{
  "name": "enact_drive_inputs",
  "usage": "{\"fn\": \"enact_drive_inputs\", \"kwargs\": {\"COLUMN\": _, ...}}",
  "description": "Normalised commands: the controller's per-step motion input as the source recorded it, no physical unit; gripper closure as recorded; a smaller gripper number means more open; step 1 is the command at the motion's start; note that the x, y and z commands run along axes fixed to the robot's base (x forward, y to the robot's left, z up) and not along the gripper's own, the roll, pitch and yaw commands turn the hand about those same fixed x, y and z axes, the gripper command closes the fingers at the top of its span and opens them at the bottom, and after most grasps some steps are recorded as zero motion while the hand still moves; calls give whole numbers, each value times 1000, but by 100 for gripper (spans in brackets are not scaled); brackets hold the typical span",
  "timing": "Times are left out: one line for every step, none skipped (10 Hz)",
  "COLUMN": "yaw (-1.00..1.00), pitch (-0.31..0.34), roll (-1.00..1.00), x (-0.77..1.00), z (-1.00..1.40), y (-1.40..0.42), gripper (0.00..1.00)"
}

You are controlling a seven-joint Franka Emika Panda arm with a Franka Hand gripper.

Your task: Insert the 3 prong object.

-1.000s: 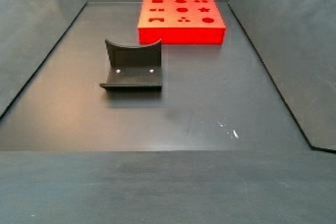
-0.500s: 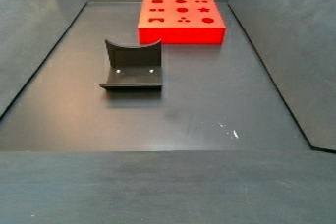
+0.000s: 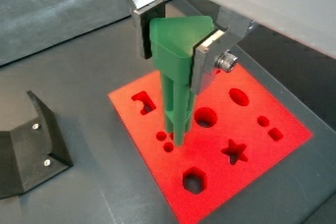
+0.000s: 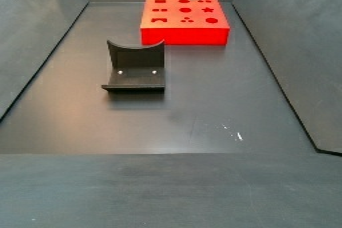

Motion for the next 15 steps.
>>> {"fn": "enact_drive_inputs", "kwargs": {"yaw": -126, "pitch": -189, "roll": 101, "x": 231, "z": -31, "y": -71, "gripper": 100}}
{"fn": "enact_drive_inputs", "kwargs": {"yaw": -311, "pitch": -194, "roll": 84, "x": 197, "z": 0, "y": -46, "gripper": 100}}
{"fn": "enact_drive_inputs", "kwargs": {"yaw": -271, "pitch": -199, "roll": 113, "x": 166, "z": -34, "y": -23, "gripper": 100}}
{"fn": "enact_drive_inputs", "kwargs": {"yaw": -146, "pitch": -134, "roll": 90, "x": 169, "z": -146, "y": 0, "gripper": 100}}
{"fn": "enact_drive_inputs", "kwargs": {"yaw": -60, "pitch": -126, "roll": 34, "x": 223, "z": -297, "y": 0, "gripper": 100}}
{"fn": "enact_drive_inputs", "kwargs": {"yaw": 0, "pitch": -147, "roll": 0, "x": 151, "z": -440, "y": 0, "gripper": 100}}
{"fn": "enact_drive_inputs", "kwargs": {"yaw": 0, "pitch": -143, "roll": 0, "x": 0, "z": -423, "y": 0, "gripper": 100}}
{"fn": "enact_drive_inputs", "kwargs": {"yaw": 0, "pitch": -76, "roll": 0, "x": 0, "z": -186, "y": 17, "gripper": 100}}
{"fn": "enact_drive_inputs", "kwargs": {"yaw": 0, "pitch": -30, "roll": 0, "x": 0, "z": -91, "y": 29, "gripper": 100}}
{"fn": "enact_drive_inputs", "kwargs": {"yaw": 0, "pitch": -23, "roll": 57, "x": -46, "z": -166, "y": 54, "gripper": 100}}
{"fn": "enact_drive_inputs", "kwargs": {"yaw": 0, "pitch": -26, "roll": 11, "x": -51, "z": -257, "y": 54, "gripper": 100}}
{"fn": "enact_drive_inputs", "kwargs": {"yaw": 0, "pitch": -34, "roll": 0, "x": -46, "z": -300, "y": 43, "gripper": 100}}
{"fn": "enact_drive_inputs", "kwargs": {"yaw": 0, "pitch": -31, "roll": 0, "x": -54, "z": -303, "y": 40, "gripper": 100}}
{"fn": "enact_drive_inputs", "kwargs": {"yaw": 26, "pitch": -21, "roll": 7, "x": -129, "z": -311, "y": 77, "gripper": 100}}
{"fn": "enact_drive_inputs", "kwargs": {"yaw": 86, "pitch": -4, "roll": 60, "x": -146, "z": -237, "y": 51, "gripper": 100}}
